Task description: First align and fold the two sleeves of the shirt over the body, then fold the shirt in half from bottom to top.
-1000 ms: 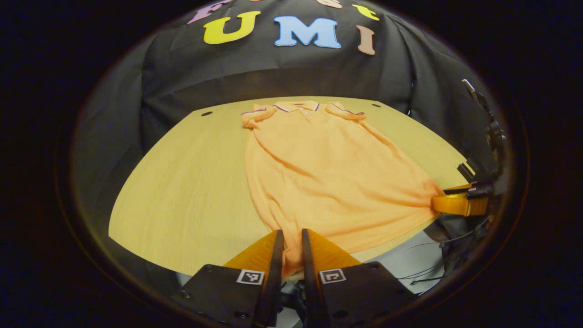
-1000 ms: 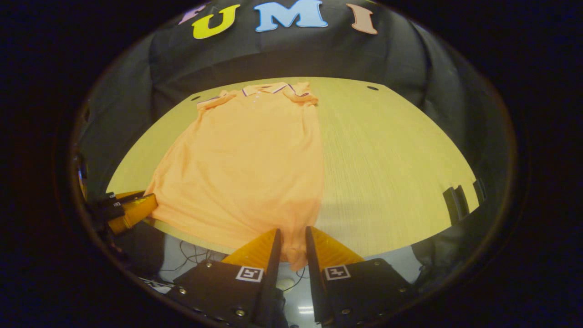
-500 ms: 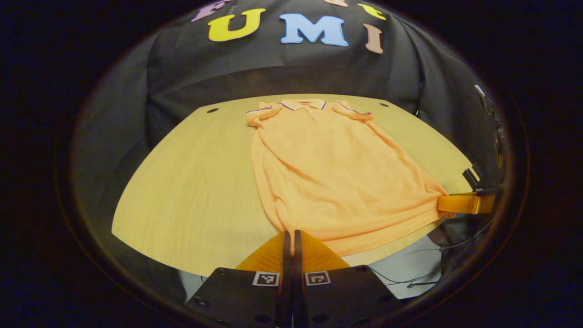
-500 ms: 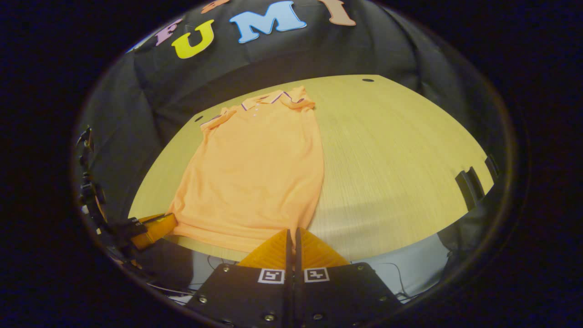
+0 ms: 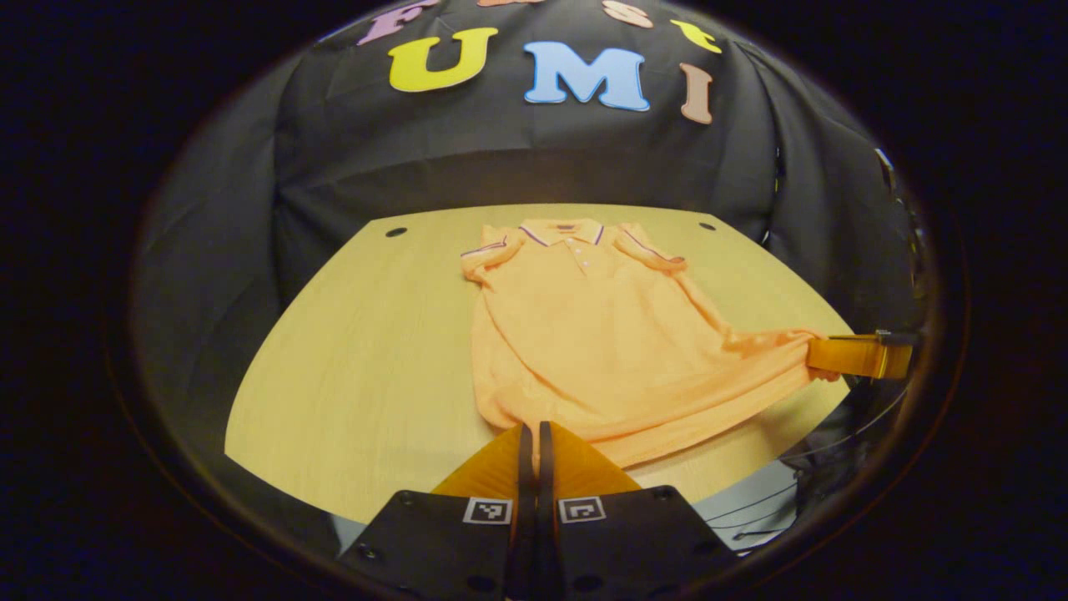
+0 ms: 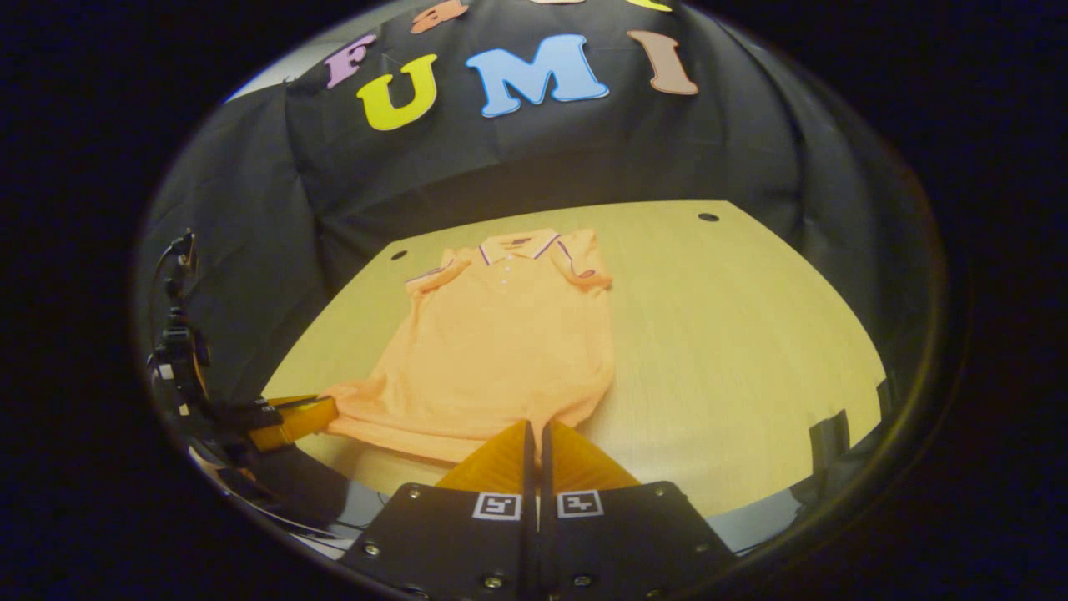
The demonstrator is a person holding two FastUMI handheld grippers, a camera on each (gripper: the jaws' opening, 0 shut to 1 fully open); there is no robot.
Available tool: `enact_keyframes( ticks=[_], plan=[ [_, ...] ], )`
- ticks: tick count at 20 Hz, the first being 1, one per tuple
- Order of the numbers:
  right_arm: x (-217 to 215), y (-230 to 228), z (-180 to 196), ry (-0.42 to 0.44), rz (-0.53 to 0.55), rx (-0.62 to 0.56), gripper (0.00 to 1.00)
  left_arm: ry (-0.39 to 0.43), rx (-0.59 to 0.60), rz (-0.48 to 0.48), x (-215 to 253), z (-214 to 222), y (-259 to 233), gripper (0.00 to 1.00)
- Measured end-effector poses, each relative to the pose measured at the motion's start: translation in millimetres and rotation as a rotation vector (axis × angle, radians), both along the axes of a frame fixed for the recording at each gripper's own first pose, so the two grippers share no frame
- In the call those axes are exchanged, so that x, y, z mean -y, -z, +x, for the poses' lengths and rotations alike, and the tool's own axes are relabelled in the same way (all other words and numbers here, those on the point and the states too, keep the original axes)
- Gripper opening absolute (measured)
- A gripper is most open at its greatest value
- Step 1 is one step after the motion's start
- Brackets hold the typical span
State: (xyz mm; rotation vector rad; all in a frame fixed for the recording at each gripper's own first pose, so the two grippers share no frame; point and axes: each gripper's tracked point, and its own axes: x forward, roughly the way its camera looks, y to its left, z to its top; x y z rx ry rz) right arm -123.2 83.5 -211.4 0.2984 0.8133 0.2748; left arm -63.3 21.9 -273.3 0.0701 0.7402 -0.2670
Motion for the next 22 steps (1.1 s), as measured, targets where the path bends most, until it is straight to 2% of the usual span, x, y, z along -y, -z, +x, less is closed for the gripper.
enact_keyframes(
  ticks=[5, 11, 22],
  plan=[
    [1.3, -20.5, 44.4, -0.033, -0.029, 0.060, 0.01, 0.001, 0.074, 0.003, 6.0, 51.2, -30.2, 0.06],
    [2.4, -42.4, 104.4, -0.045, -0.061, 0.116, 0.01, -0.002, 0.106, -0.013, 15.1, 112.8, -46.1, 0.06],
    [-4.0, -43.3, 206.8, 0.024, -0.098, 0.135, 0.01, 0.021, 0.151, -0.056, 30.0, 227.9, -63.6, 0.06]
  ],
)
